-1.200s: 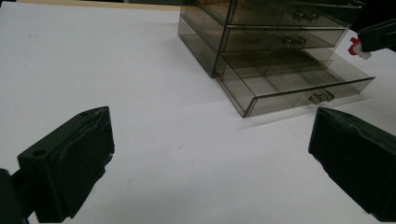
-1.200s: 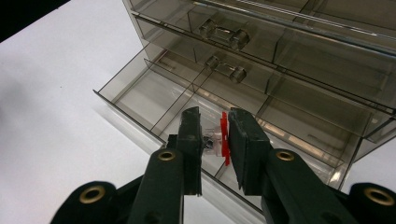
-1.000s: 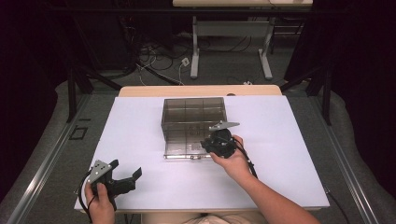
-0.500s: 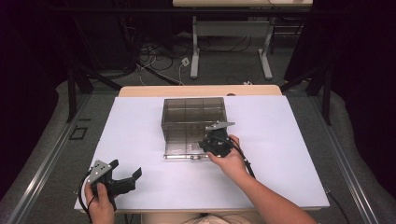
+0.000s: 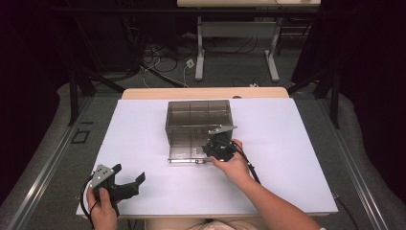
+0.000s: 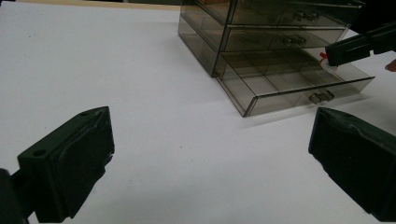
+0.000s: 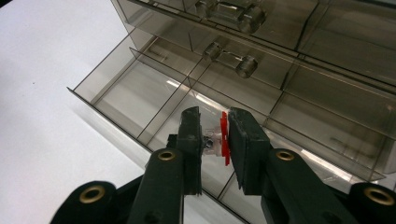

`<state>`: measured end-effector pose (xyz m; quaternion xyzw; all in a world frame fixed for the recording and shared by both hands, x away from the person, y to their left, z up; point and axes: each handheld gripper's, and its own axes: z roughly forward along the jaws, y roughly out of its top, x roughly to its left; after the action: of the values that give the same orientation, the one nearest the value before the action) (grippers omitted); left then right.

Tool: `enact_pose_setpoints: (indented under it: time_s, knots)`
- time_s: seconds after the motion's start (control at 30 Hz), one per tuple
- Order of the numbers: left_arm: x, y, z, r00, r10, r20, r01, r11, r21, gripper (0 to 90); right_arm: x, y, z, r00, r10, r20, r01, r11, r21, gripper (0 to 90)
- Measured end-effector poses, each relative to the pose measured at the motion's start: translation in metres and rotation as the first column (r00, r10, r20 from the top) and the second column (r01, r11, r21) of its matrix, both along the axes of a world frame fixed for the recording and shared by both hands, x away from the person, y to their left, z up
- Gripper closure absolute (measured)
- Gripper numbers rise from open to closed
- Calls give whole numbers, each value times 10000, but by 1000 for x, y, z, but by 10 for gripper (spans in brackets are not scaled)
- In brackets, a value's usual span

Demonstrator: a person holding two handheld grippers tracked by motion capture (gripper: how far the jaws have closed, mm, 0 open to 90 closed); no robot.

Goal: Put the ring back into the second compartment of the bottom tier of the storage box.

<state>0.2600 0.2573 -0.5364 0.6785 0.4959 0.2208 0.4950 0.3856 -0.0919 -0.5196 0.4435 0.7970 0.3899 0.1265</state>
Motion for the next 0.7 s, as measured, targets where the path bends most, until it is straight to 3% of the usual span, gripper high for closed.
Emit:
enact_pose_setpoints:
  time_s: [0.13,0.37,0.53,0.7]
  knots:
    - [0,0,0,10000,-10,-9,10,10000,7,5,1,3,-1,9998,17,-220,-21,9998,-203,750]
    - [0,1,0,10000,28,13,-28,10000,-33,4,4,8,-6,10000,-45,-74,45,10000,12,750]
    - [0,2,0,10000,-1,-14,1,10000,39,5,6,8,-8,9995,-108,-300,106,9999,-84,749]
    - [0,1,0,10000,39,0,-39,10000,-21,5,7,10,-12,9997,-100,-232,102,9999,60,749]
